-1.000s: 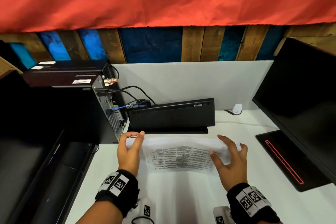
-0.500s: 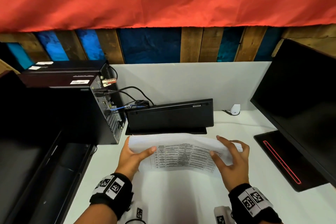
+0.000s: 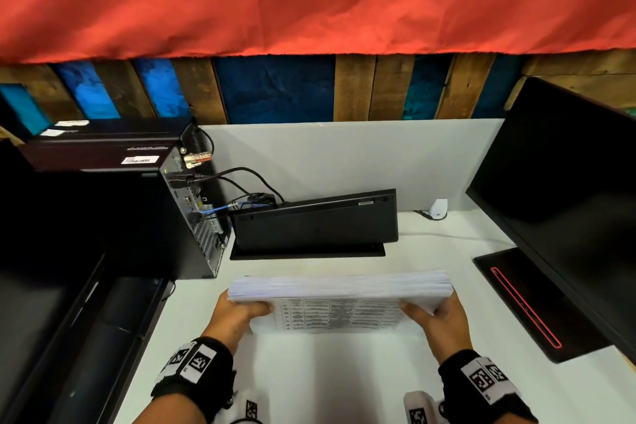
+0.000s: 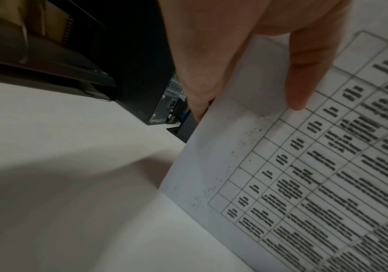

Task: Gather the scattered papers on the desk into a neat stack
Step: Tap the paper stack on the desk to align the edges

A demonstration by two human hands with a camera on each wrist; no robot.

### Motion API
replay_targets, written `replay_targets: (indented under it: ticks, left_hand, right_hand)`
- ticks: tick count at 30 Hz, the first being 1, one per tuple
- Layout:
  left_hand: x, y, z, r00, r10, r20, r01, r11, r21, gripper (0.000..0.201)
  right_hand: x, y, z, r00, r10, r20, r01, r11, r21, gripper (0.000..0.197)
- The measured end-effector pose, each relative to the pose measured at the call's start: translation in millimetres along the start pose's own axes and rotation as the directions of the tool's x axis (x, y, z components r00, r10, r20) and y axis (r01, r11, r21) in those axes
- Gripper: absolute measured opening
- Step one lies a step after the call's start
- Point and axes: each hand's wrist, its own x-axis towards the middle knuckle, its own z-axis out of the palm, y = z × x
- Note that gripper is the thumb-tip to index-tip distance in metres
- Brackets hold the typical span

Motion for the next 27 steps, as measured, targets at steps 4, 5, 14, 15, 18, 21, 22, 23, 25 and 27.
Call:
replay_targets:
  ticks: [4,5,14,15,18,21,22,23,25,27]
  left_hand:
    - [-7,-5,4,0.999,-0.016,-0.034,0.018,0.998,0.056,0.035]
    - [-9,-5,5,0.999,-0.004,-0.052,0.007,0.998,0.058,0.034]
    - [-20,3,12,0.968,0.177,-0.178,-0.168,0.984,0.063,0.028]
    - [-20,1,15,0.962,0.181,-0.206,-0.17,0.983,0.07,0.026]
    - [-20,-3,24,0.946,0.216,-0.244,-0.209,0.976,0.053,0.027]
    - [-22,-1,23,0.941,0.22,-0.257,-0.228,0.974,-0.001,0.028]
    - [-22,-2,21,0.946,0.199,-0.257,-0.211,0.977,-0.019,0.027]
    - [-21,-3,18,0.955,0.16,-0.249,-0.175,0.984,-0.038,0.028]
    - [-20,-12,15,0.975,0.064,-0.214,-0.083,0.994,-0.078,0.031]
    - [-20,-19,15,0.979,-0.002,-0.202,-0.019,0.994,-0.103,0.028]
  right_hand:
    - [8,17,-6,0.997,0.073,0.039,-0.07,0.995,-0.066,0.033]
    - [8,17,-7,0.997,0.068,0.035,-0.065,0.996,-0.068,0.031]
    - [-4,2,6,0.996,-0.069,-0.056,0.067,0.997,-0.043,0.03]
    - [-7,2,12,0.995,-0.09,-0.044,0.087,0.994,-0.064,0.032]
    - [-11,2,25,0.994,-0.101,-0.039,0.098,0.993,-0.061,0.036]
    - [-10,3,24,0.993,-0.089,-0.076,0.086,0.995,-0.041,0.033]
    - [-10,3,22,0.993,-0.084,-0.084,0.081,0.996,-0.041,0.033]
    - [-10,3,19,0.994,-0.07,-0.085,0.066,0.997,-0.045,0.034]
    - [-11,5,16,0.996,-0.017,-0.085,0.012,0.999,-0.051,0.035]
    - [-11,8,16,0.996,0.042,-0.078,-0.045,0.998,-0.036,0.031]
